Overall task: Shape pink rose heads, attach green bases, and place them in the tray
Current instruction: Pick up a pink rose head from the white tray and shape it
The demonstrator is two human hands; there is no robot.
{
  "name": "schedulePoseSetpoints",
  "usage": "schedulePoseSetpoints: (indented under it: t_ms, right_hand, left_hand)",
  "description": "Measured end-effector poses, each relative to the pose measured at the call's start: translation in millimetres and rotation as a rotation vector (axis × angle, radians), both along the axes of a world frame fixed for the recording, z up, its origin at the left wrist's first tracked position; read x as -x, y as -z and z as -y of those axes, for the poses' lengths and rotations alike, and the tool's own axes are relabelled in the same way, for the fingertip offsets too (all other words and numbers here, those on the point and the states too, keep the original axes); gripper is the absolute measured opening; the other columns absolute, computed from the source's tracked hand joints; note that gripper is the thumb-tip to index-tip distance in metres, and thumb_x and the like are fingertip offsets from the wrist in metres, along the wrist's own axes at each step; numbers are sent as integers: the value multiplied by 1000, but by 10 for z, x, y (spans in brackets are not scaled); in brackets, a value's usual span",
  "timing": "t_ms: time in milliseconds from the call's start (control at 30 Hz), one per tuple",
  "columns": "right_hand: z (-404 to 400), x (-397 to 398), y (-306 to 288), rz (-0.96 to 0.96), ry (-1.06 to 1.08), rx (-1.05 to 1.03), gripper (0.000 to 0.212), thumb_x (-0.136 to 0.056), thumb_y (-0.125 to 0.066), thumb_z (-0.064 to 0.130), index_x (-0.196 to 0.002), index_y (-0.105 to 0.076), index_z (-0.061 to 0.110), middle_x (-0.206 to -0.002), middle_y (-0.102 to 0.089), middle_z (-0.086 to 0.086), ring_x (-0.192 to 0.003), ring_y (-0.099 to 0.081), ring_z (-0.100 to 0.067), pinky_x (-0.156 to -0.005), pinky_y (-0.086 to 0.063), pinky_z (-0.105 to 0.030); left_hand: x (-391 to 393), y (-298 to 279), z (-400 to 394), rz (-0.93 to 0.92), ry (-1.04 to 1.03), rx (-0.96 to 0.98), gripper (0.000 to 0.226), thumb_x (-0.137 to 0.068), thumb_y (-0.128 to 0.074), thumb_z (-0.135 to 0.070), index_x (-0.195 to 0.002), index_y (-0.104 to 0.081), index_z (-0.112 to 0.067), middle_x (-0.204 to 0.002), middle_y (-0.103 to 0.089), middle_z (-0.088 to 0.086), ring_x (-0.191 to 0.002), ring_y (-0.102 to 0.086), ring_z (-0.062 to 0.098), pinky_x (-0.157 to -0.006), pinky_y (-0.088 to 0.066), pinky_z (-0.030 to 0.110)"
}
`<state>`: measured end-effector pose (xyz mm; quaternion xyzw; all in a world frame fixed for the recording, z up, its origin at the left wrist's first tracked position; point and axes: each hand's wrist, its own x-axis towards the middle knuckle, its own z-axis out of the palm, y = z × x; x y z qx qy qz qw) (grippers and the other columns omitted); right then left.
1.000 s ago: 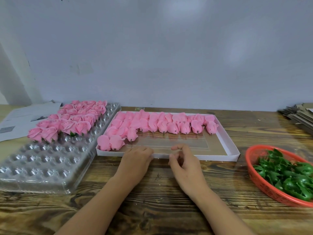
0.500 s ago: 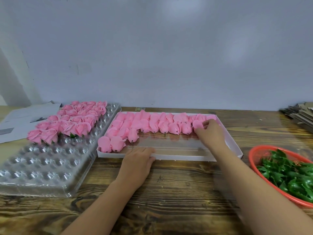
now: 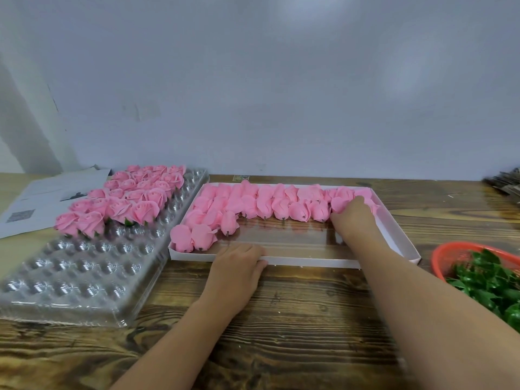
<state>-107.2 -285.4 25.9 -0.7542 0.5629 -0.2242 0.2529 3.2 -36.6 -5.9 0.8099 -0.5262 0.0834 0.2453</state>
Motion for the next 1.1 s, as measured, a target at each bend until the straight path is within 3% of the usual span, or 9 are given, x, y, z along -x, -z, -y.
schedulePoseSetpoints:
  t_ms: [100,300,367,433,500,733,900,1033,1100]
  right_hand:
    - [47,-25,9,0,36,-16,22,-90,-58,17,-111,-58,12,-95,-59,-9,-96,-61,-30,-88,-54,-44]
    - [55,42,61,86,-28,-5,28,-84,-64,16,-105,-48,10,-98,-58,-14,-90,-62,-34,-84,-56,-48]
    - [91,41,24,128,11,-52,23,-89,-64,16,-106,-55,3,-91,-62,-16,-79,-65,-32,-70,-58,-40]
    - [106,66,15,111,30,-36,23,-96,-61,21,-101,-60,-2,-74,-61,-13,-62,-59,-24,-49,-44,-27]
    - [93,117,23,181,18,4,27,-97,-61,29,-90,-60,2,-66,-56,-7,-56,-52,-17,-45,-31,-24]
    - [-180,290,-18,390,-58,41,35,-84,-68,31,-59,-49,15,-49,-48,5,-49,-45,-12,-49,-31,-26]
    - [-537,353,-150,494,-153,-92,23,-78,-76,25,-89,-63,11,-84,-69,-5,-81,-64,-22,-75,-51,-36]
    - [-862,406,-178,664,-214,-214,25,-79,-80,19,-97,-65,11,-83,-68,-6,-74,-63,-15,-63,-47,-21]
    - [-977,418,-140,761,-242,-287,25,-79,-80,16,-100,-67,8,-77,-66,-5,-69,-63,-12,-69,-54,-23]
  left_hand:
    - [1,-2,6,5,0,0,24,-102,-57,-32,-120,-69,-22,-116,-70,-7,-110,-60,13,-98,-40,29]
    - [1,-9,-15,5,4,-4,25,-103,-54,-34,-122,-68,-24,-118,-68,-9,-111,-59,12,-100,-42,29]
    - [0,-8,-17,3,9,2,26,-103,-54,-34,-123,-67,-24,-118,-68,-9,-112,-58,11,-101,-41,29]
    - [2,-8,-18,1,12,8,26,-103,-54,-34,-122,-68,-23,-118,-68,-9,-112,-58,11,-101,-41,29]
    - [5,-10,-17,2,14,9,25,-103,-54,-33,-121,-68,-23,-117,-68,-8,-111,-58,11,-101,-41,29]
    - [16,-12,-15,12,17,14,23,-103,-55,-33,-117,-69,-23,-112,-68,-9,-107,-59,11,-96,-39,27]
    - [11,-16,-26,23,17,8,21,-103,-52,-35,-113,-68,-26,-110,-66,-12,-106,-56,9,-96,-39,26]
    - [41,-38,-46,8,32,11,17,-99,-55,-28,-107,-69,-23,-102,-66,-10,-100,-57,11,-95,-43,29]
    - [66,-54,-62,-12,39,13,18,-94,-56,-21,-106,-70,-20,-99,-66,-8,-97,-58,12,-96,-45,33]
